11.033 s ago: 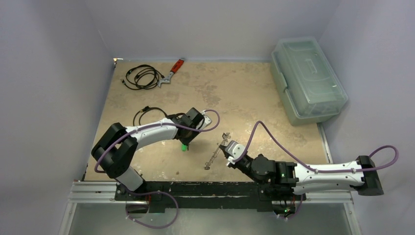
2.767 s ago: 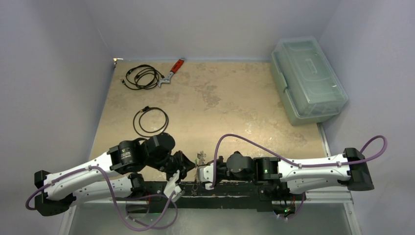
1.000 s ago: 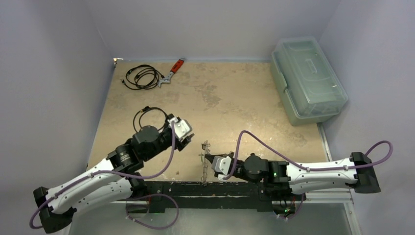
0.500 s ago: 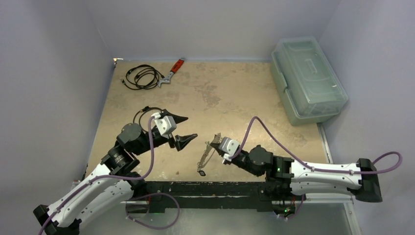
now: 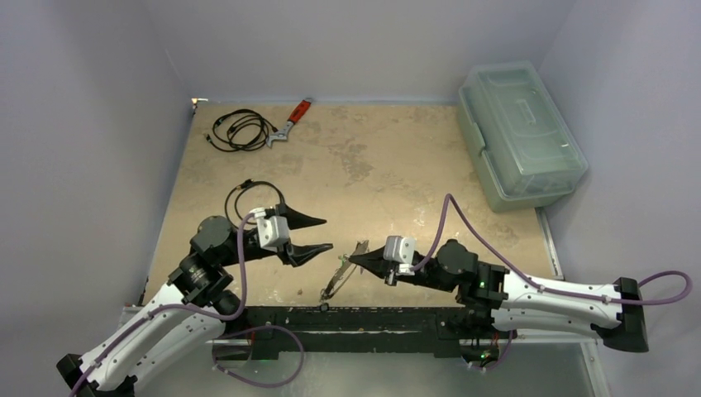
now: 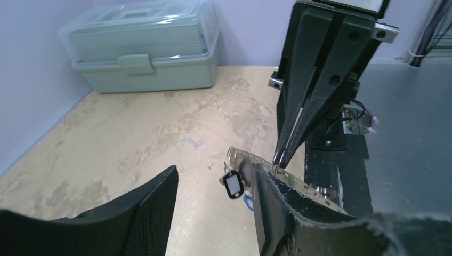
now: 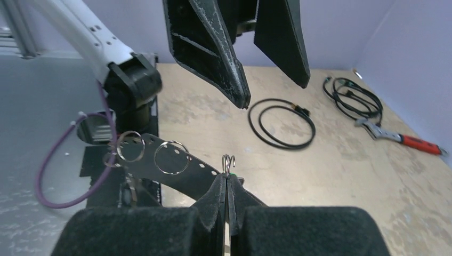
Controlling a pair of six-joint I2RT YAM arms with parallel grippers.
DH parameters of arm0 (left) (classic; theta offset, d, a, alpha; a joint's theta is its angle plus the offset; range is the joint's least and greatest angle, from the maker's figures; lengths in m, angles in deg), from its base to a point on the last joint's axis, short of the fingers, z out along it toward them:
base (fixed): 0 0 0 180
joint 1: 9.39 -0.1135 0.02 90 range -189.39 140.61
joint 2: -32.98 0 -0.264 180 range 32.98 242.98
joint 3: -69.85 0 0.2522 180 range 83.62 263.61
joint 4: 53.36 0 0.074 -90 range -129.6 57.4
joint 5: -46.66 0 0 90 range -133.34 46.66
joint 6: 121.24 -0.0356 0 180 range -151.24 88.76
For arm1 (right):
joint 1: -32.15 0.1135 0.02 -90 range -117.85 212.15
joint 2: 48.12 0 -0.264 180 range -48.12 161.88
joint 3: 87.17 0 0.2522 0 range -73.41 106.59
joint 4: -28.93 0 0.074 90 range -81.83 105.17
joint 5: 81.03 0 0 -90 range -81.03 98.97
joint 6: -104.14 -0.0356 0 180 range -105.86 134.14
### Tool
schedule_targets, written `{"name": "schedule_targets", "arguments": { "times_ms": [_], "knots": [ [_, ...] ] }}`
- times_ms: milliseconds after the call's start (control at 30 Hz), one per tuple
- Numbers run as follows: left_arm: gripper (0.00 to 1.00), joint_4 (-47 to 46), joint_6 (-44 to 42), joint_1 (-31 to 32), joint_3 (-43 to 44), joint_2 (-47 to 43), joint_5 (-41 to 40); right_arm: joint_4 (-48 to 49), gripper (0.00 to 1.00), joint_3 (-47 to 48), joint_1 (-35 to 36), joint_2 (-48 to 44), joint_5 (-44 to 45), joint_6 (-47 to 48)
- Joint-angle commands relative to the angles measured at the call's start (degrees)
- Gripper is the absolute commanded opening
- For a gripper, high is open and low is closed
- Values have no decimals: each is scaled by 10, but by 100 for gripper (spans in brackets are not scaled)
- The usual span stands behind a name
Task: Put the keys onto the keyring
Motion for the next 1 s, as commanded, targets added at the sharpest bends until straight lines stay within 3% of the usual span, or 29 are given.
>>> {"name": "schedule_targets", "arguments": {
  "times_ms": [0,300,567,967],
  "knots": [
    [50,-18,-5,-2,-8,-19,61,49,0,10,0,-17,-51,5],
    [49,-49,12,-2,-23,-21,94,77,0,-8,0,-15,-78,31],
    [47,-142,67,-1,-80,-18,120,105,0,-28,0,-24,-68,36],
    [41,-154,53,21,-99,-18,116,113,0,-23,0,-20,-52,32]
  ]
}}
